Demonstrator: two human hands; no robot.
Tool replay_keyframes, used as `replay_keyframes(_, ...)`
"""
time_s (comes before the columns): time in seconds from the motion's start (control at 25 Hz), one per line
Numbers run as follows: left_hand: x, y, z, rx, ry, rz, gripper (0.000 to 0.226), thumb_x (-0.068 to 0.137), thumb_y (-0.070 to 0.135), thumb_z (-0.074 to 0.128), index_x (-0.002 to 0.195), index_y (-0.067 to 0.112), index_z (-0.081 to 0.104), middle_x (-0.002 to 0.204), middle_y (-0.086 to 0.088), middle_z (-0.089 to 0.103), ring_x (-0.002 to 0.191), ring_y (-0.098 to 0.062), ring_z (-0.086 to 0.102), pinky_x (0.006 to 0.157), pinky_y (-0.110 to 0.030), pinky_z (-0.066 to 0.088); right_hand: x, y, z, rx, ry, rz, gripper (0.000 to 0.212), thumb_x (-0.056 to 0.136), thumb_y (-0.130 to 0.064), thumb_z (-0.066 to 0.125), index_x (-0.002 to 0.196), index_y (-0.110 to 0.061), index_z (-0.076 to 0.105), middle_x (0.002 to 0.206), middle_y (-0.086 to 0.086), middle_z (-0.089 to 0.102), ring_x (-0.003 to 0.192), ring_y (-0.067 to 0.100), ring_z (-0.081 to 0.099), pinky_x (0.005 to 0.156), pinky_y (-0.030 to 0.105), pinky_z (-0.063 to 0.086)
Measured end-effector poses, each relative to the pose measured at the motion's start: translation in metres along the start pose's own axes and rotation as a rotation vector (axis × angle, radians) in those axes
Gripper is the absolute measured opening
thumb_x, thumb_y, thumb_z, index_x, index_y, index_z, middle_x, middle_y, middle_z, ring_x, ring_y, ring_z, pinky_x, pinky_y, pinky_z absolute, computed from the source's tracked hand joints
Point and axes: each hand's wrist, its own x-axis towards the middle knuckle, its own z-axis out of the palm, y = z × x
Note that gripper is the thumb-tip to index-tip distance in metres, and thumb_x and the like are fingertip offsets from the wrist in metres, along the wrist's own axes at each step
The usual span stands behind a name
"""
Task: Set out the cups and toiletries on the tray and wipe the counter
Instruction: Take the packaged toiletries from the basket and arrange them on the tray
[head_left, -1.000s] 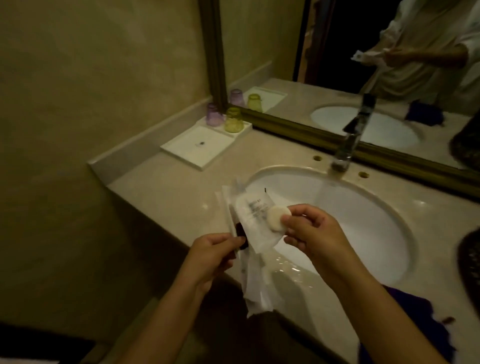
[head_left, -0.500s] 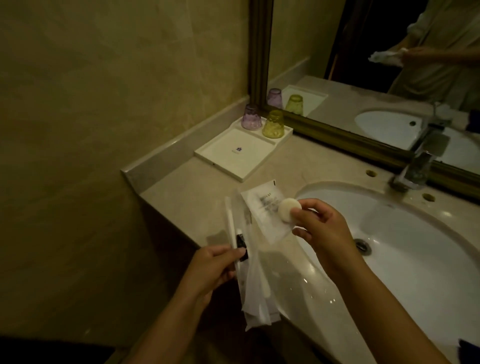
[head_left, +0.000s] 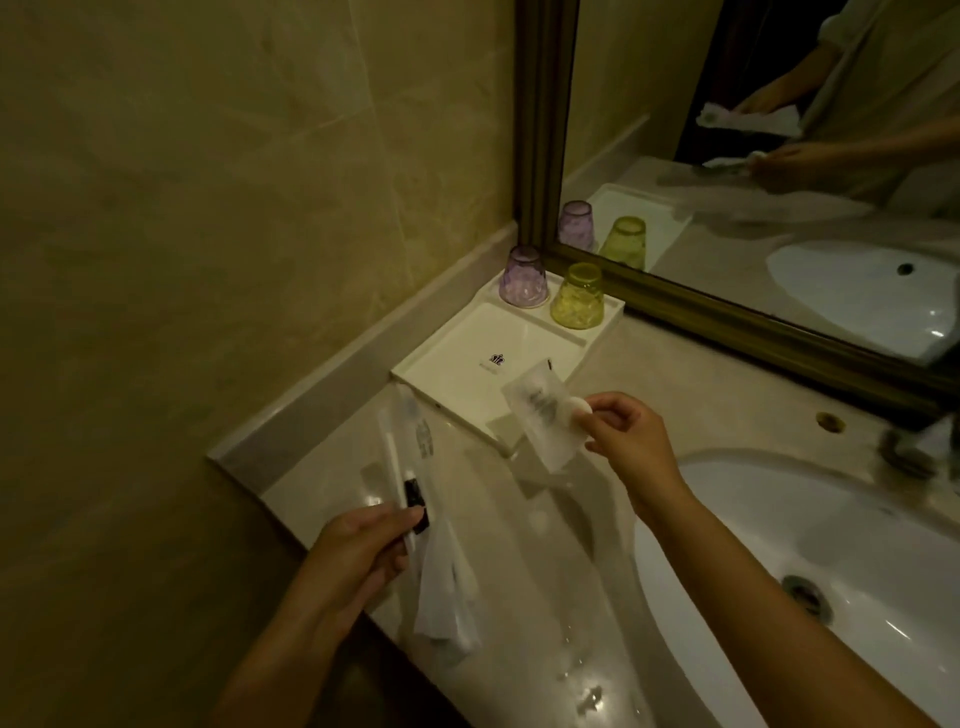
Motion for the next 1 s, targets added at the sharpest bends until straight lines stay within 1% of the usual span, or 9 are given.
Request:
replay_keyframes(0.16, 0.040, 0.022, -0.009, -0.046, -0.073, -0.038, 0.020, 0.080, 0.005, 0.062, 0.060, 0.008, 0.067, 0.041, 0.001, 0.057, 0.033, -0.006, 0.051, 0.034, -0.013, 0.040, 0.054, 0.006, 0.025, -0.340, 0.039, -0.242, 0.002, 0.082, -0.017, 0.065, 0.083, -0.015, 0.065, 0.082, -0.001, 0.067, 0.078, 0.016, 0.061, 0.069, 0.028, 0.050)
replay_keyframes(0.28, 0.072, 0.037, -0.016, -0.007, -0.105, -0.082, 0.022, 0.082, 0.003, 0.060, 0.061, 0.005, 0.066, 0.039, 0.002, 0.055, 0.031, -0.005, 0.049, 0.033, -0.014, 0.038, 0.083, 0.014, 0.047, -0.807, -0.009, -0.557, 0.010, 0.084, -0.013, 0.061, 0.093, -0.011, 0.067, 0.085, 0.008, 0.070, 0.078, 0.025, 0.061, 0.068, 0.036, 0.048)
replay_keyframes(0.36, 0.089, 0.046, -0.020, 0.041, -0.101, -0.076, 0.022, 0.081, 0.004, 0.062, 0.060, 0.005, 0.067, 0.039, 0.001, 0.053, 0.032, -0.006, 0.047, 0.035, -0.014, 0.040, 0.093, 0.020, 0.060, -1.046, -0.097, -0.730, 0.009, 0.081, -0.007, 0.062, 0.088, -0.008, 0.067, 0.076, 0.012, 0.069, 0.071, 0.032, 0.062, 0.065, 0.038, 0.049)
replay_keyframes(0.48, 0.111, 0.053, -0.027, 0.077, -0.082, -0.078, 0.019, 0.080, 0.005, 0.064, 0.061, 0.005, 0.066, 0.040, 0.001, 0.048, 0.034, -0.007, 0.045, 0.039, -0.015, 0.042, 0.096, 0.032, 0.072, -1.224, -0.167, -0.796, 0.006, 0.079, -0.005, 0.062, 0.082, -0.010, 0.065, 0.071, 0.008, 0.067, 0.066, 0.029, 0.061, 0.070, 0.036, 0.048)
replay_keyframes(0.64, 0.122, 0.057, -0.021, 0.093, -0.067, -0.118, 0.013, 0.075, 0.008, 0.068, 0.063, 0.004, 0.070, 0.047, -0.003, 0.057, 0.043, -0.011, 0.053, 0.049, -0.022, 0.048, 0.085, 0.048, 0.073, -1.147, -0.252, -0.631, 0.010, 0.086, -0.016, 0.058, 0.092, -0.016, 0.065, 0.092, 0.003, 0.072, 0.087, 0.021, 0.065, 0.103, 0.046, 0.034)
replay_keyframes(0.76, 0.128, 0.060, -0.012, 0.075, -0.058, -0.145, 0.007, 0.070, 0.009, 0.071, 0.064, 0.008, 0.073, 0.052, -0.004, 0.064, 0.051, -0.014, 0.059, 0.055, -0.026, 0.051, 0.081, 0.049, 0.070, -0.985, -0.298, -0.483, 0.012, 0.088, -0.025, 0.054, 0.093, -0.020, 0.064, 0.095, -0.001, 0.071, 0.092, 0.016, 0.063, 0.109, 0.044, 0.027)
replay_keyframes(0.88, 0.134, 0.058, -0.005, 0.074, -0.055, -0.177, 0.009, 0.070, 0.008, 0.071, 0.061, 0.009, 0.073, 0.048, -0.001, 0.063, 0.043, -0.009, 0.057, 0.051, -0.023, 0.049, 0.084, 0.041, 0.068, -0.673, -0.237, -0.380, 0.010, 0.082, -0.025, 0.063, 0.089, -0.019, 0.067, 0.092, -0.006, 0.067, 0.091, 0.007, 0.058, 0.092, 0.029, 0.041)
replay_keyframes(0.96, 0.136, 0.058, -0.001, 0.055, -0.060, -0.192, 0.001, 0.066, 0.009, 0.071, 0.066, 0.008, 0.072, 0.048, -0.001, 0.063, 0.041, -0.008, 0.056, 0.047, -0.022, 0.048, 0.104, 0.029, 0.058, -0.439, -0.068, -0.211, 0.012, 0.077, -0.017, 0.070, 0.088, -0.021, 0.067, 0.079, -0.011, 0.064, 0.077, 0.003, 0.058, 0.074, 0.023, 0.045)
replay_keyframes(1.0, 0.137, 0.057, 0.000, 0.043, -0.066, -0.201, 0.003, 0.065, 0.010, 0.071, 0.067, 0.008, 0.073, 0.048, -0.002, 0.063, 0.041, -0.008, 0.056, 0.045, -0.021, 0.048, 0.119, 0.023, 0.051, -0.373, 0.018, -0.129, 0.019, 0.075, -0.014, 0.072, 0.091, -0.022, 0.066, 0.075, -0.009, 0.063, 0.073, 0.007, 0.059, 0.070, 0.025, 0.046)
